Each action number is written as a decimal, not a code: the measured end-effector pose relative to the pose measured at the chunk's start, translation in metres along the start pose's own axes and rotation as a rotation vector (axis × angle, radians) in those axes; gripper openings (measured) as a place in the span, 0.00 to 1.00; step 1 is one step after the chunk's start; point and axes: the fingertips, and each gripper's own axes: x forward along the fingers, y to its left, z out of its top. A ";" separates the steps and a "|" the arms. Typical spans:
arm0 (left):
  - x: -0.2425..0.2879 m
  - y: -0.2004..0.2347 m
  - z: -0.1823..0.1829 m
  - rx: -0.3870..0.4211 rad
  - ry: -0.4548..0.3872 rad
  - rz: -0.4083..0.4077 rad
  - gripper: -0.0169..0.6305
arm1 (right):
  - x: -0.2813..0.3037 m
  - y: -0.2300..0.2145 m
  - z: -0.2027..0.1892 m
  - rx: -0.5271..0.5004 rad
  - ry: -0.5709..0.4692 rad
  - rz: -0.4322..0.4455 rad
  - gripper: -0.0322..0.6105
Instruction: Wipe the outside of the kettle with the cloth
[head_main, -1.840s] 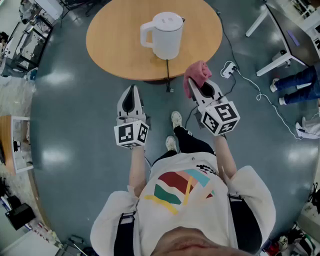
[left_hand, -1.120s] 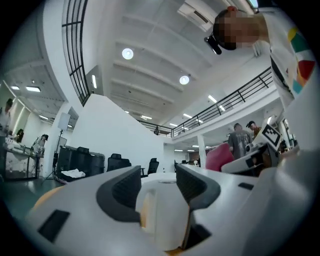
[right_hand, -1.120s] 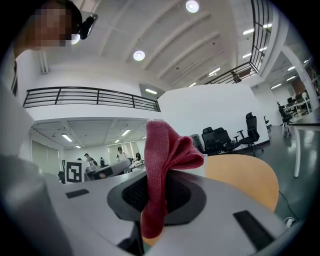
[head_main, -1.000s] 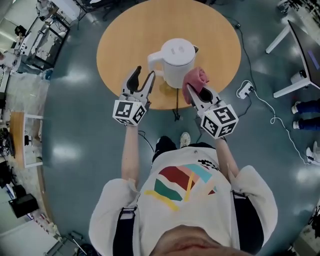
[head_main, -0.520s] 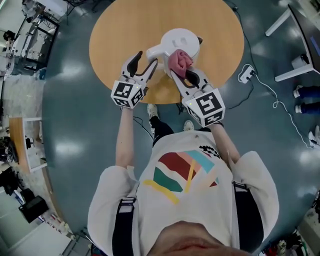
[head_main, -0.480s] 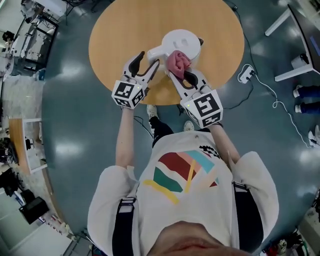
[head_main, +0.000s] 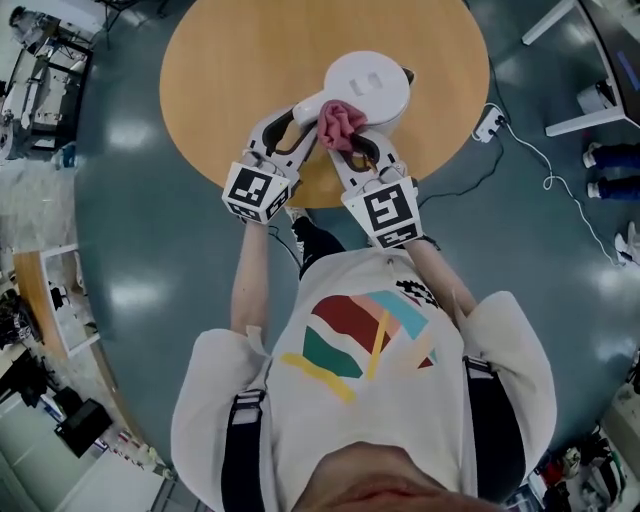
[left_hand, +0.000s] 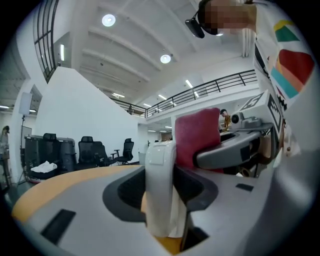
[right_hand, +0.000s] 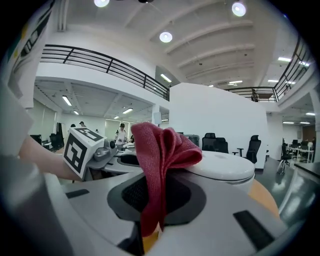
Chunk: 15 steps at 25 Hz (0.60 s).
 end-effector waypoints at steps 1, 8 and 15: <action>-0.002 0.000 0.000 0.003 0.000 0.003 0.34 | 0.001 0.001 0.000 -0.010 -0.001 -0.006 0.12; 0.009 -0.010 -0.005 -0.001 -0.014 0.038 0.34 | -0.007 -0.011 -0.023 -0.037 -0.003 -0.037 0.12; 0.016 -0.012 -0.005 -0.005 -0.011 0.063 0.34 | -0.006 -0.017 -0.035 -0.016 -0.012 -0.005 0.12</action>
